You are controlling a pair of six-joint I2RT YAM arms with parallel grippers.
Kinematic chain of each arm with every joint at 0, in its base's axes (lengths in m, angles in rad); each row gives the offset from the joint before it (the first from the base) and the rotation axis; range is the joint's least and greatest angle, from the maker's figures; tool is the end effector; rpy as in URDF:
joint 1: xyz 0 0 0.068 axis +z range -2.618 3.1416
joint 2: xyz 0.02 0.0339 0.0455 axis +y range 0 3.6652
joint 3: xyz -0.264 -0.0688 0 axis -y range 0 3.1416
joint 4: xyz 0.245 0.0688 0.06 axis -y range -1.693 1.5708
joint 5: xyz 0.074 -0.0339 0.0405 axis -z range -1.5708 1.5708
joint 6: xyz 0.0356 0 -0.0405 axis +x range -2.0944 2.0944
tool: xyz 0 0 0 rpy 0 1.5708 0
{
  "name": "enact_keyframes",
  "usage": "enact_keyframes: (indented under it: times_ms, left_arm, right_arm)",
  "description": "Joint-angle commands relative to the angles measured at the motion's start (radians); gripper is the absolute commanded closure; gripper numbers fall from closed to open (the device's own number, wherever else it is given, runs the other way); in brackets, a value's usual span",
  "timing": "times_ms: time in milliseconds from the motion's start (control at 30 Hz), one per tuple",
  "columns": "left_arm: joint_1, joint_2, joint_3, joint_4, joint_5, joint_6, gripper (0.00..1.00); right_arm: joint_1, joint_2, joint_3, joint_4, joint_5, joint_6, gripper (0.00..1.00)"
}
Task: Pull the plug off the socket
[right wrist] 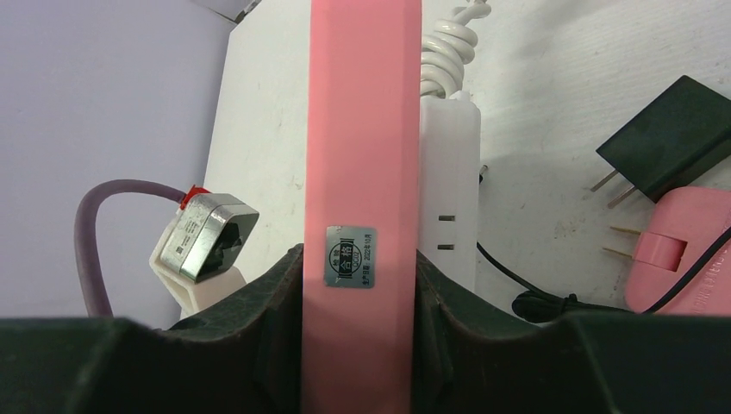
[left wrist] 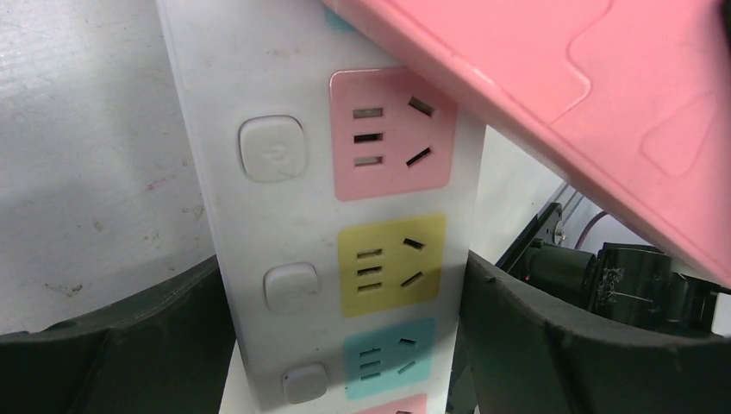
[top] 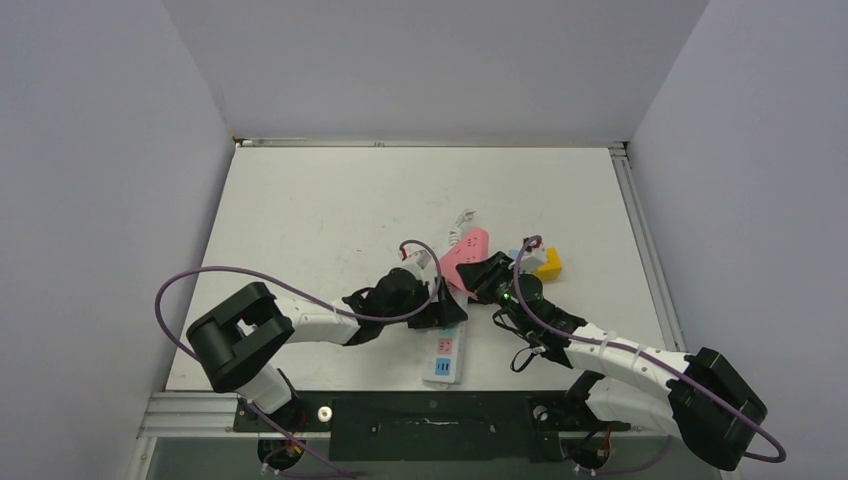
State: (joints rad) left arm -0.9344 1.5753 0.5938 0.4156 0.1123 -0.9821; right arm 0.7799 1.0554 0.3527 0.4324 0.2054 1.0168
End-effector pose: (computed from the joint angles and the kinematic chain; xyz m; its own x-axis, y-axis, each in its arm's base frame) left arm 0.1748 -0.2433 0.1485 -0.8883 -0.1884 -0.4187 0.2100 0.6443 -0.7354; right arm 0.1619 0.1499 0.2016 -0.5665 0.6107 -0.5533 -0.1272 0.5986 0.7909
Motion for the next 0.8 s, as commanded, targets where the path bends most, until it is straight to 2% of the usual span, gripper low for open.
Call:
enact_keyframes:
  times_ms: [0, 267, 433, 600, 767]
  left_arm:
    - [-0.001, 0.015, -0.023, 0.037, -0.018, -0.009, 0.43]
    - [-0.007, 0.029, -0.056, 0.098, -0.015, -0.017, 0.5]
    - [-0.008, 0.033, -0.059, 0.099, -0.016, -0.015, 0.51]
    - [-0.005, 0.039, -0.046, 0.083, -0.001, -0.028, 0.51]
    - [0.004, 0.036, -0.026, 0.077, 0.026, -0.016, 0.52]
  right_arm:
    - [0.011, -0.067, 0.001, 0.168, 0.086, 0.068, 0.95]
    - [0.016, -0.101, 0.006, 0.102, 0.222, 0.162, 0.95]
    - [0.016, -0.102, 0.017, 0.115, 0.233, 0.173, 0.95]
    - [0.017, -0.076, 0.015, 0.21, 0.19, 0.103, 0.95]
    - [0.024, -0.032, 0.066, 0.26, 0.089, -0.035, 0.95]
